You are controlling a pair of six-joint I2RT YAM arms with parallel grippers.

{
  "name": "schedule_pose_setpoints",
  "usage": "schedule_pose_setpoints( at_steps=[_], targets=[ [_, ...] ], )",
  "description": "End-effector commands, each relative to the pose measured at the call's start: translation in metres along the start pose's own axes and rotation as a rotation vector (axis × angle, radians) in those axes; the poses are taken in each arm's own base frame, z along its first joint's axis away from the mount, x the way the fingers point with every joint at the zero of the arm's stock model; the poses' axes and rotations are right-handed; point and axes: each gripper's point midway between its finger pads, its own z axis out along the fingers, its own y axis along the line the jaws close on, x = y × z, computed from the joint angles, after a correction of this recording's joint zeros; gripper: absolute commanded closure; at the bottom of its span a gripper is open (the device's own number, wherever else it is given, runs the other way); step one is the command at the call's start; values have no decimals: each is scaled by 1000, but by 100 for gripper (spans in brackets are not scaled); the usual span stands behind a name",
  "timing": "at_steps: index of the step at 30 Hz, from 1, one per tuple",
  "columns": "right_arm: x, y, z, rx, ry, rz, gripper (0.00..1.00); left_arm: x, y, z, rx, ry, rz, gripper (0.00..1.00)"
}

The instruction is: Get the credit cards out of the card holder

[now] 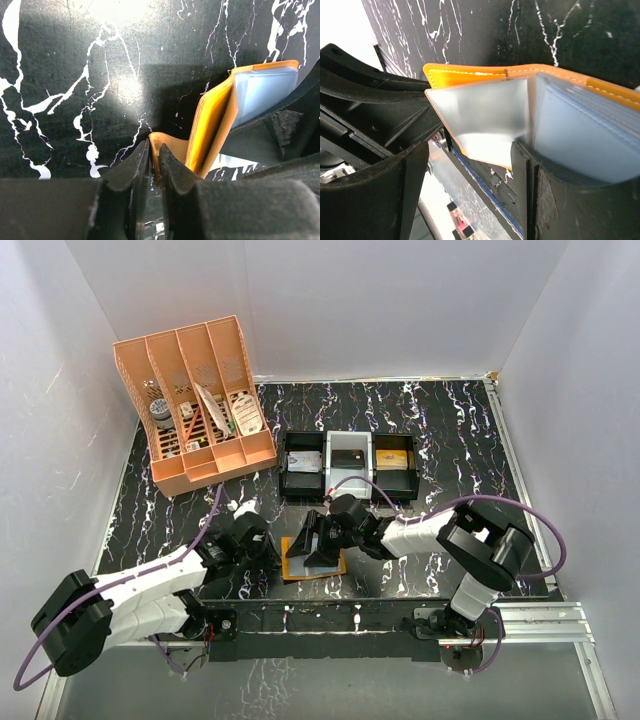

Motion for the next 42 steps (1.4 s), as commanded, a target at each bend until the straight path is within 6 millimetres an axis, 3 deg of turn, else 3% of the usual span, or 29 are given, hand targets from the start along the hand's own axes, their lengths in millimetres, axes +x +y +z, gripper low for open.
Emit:
schedule_pose_setpoints(
  at_steps=[1, 12, 15, 19, 23, 30, 37, 42],
  targets=[
    [-15, -7, -3, 22, -108, 43, 35, 0, -4, -7, 25, -3, -54, 86],
    [-15, -10, -1, 7, -112, 55, 35, -7, -9, -19, 108, -56, -141, 43],
    [-14, -6, 0, -17, -96, 50, 34, -10, -12, -23, 138, -73, -171, 36],
    [-15, -1, 4, -33, -87, 43, 33, -9, -21, -29, 225, -80, -197, 33],
    [-18, 0, 6, -32, -89, 57, 33, 0, -13, -32, 220, -62, -214, 33],
    [-21, 2, 10, -11, -90, 58, 32, -10, -20, -50, 297, -134, -125, 32],
    [-25, -1, 12, 17, -90, 61, 37, 6, -16, -32, 277, -54, -77, 34],
    [-24, 0, 14, 7, -68, 60, 39, 4, -10, -19, 217, -53, -28, 38]
  ],
)
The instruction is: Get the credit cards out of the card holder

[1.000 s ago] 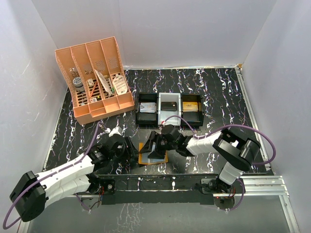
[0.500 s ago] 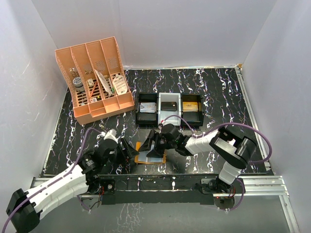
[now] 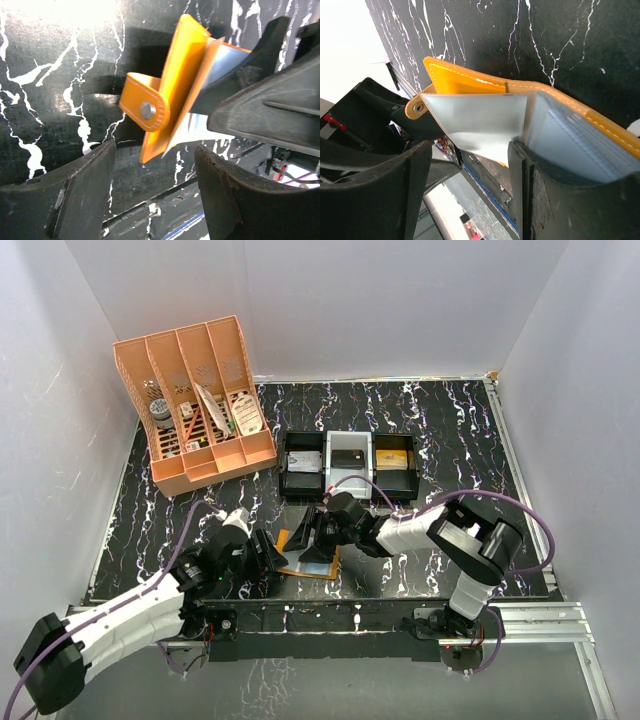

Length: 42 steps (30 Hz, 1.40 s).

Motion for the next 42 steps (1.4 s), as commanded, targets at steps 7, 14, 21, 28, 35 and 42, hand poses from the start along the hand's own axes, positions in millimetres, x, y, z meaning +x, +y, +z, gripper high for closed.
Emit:
schedule_pose_setpoints(
  at_steps=[7, 14, 21, 28, 35, 42],
  targets=[
    [-7, 1, 2, -7, 20, -34, 43, -10, -6, 19, 26, -38, 71, 57],
    [-18, 19, -11, -36, 14, -90, 43, -15, -13, 20, 33, -40, 93, 100],
    [-45, 10, -49, 157, -95, -200, 37, -7, -14, 13, 71, -32, -37, 100],
    [-56, -9, -83, 235, -232, -151, 39, 3, -9, 20, 55, -5, -140, 97],
    [-40, -19, -72, 177, -175, -105, 54, 11, -9, 26, 5, 30, -129, 88],
    [-35, -34, -69, 188, -165, -90, 57, 13, -8, 26, -4, 32, -129, 85]
  ],
)
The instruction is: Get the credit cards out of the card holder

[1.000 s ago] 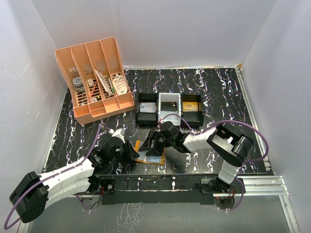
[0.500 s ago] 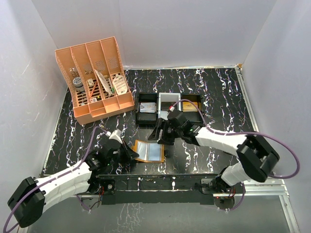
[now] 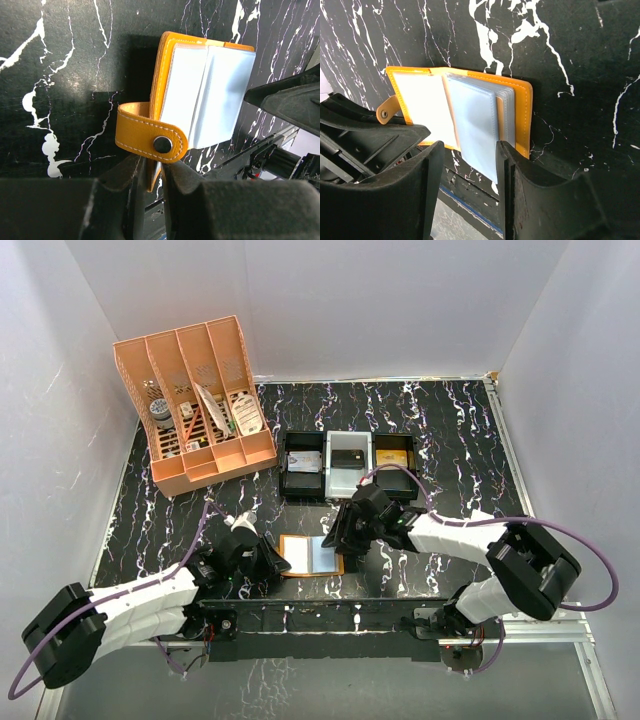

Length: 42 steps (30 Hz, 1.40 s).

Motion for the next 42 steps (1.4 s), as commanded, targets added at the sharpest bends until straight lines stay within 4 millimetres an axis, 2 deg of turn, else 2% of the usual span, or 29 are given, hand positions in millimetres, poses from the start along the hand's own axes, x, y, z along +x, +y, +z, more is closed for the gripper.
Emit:
schedule_pose_setpoints(
  at_steps=[1, 5, 8, 15, 20, 23, 29, 36, 38, 42],
  targets=[
    [-4, 11, 2, -69, -26, 5, 58, 0, -3, -2, 4, -4, -8, 86],
    [-3, 6, 7, -55, -21, 11, 61, 3, 4, -3, -39, 17, 20, 89],
    [-1, 11, 9, -87, -10, 15, 62, 4, 2, -2, -23, 26, 21, 94],
    [-9, 19, 6, -96, -32, -33, 78, 5, 2, -1, -19, 30, 21, 100],
    [-12, 46, -6, -172, -26, -83, 89, 4, -1, -1, -23, 31, 26, 100],
    [-12, 58, -13, -212, -23, -95, 100, 3, -3, -2, -24, 31, 23, 100],
    [-8, 74, -15, -267, 17, -100, 100, 1, -12, 1, 6, 21, -12, 100],
    [5, 100, -9, -333, 63, -132, 71, 6, -19, 7, 24, 51, -1, 100],
    [8, 104, -1, -325, 81, -144, 66, 7, -18, 8, 22, 55, -4, 100],
    [15, 95, 17, -282, 117, -128, 61, 6, -15, 7, 5, 43, -11, 100]
  ],
)
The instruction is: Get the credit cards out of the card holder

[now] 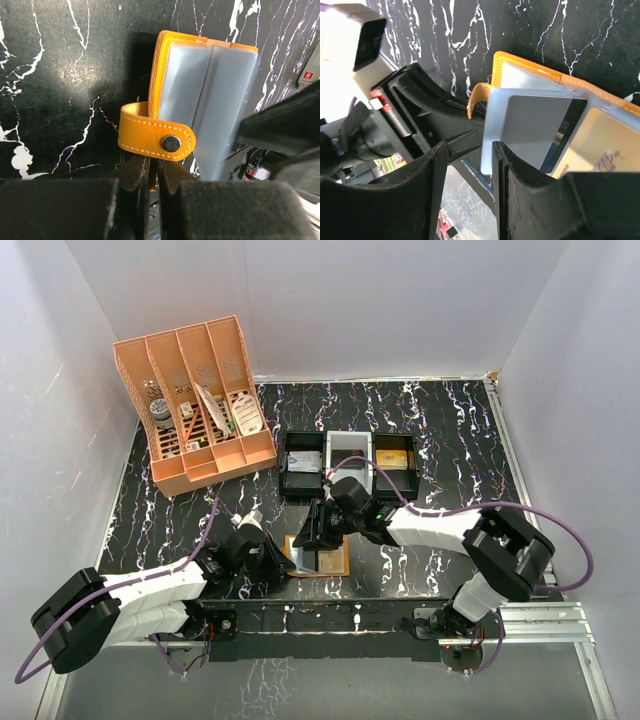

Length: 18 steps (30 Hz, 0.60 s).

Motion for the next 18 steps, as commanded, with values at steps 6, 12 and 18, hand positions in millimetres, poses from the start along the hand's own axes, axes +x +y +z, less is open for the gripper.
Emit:
schedule_pose_setpoints(
  at_steps=[6, 12, 18],
  targets=[
    [-8, -1, 14, 4, -13, -34, 58, -4, -3, -10, 15, -29, -18, 85],
    [-9, -16, 12, 41, -20, -22, 59, -5, 4, -22, -6, -49, -24, 63],
    [-9, -19, 14, 50, -16, -27, 61, -17, -19, -42, 33, -85, 18, 42]
  ],
)
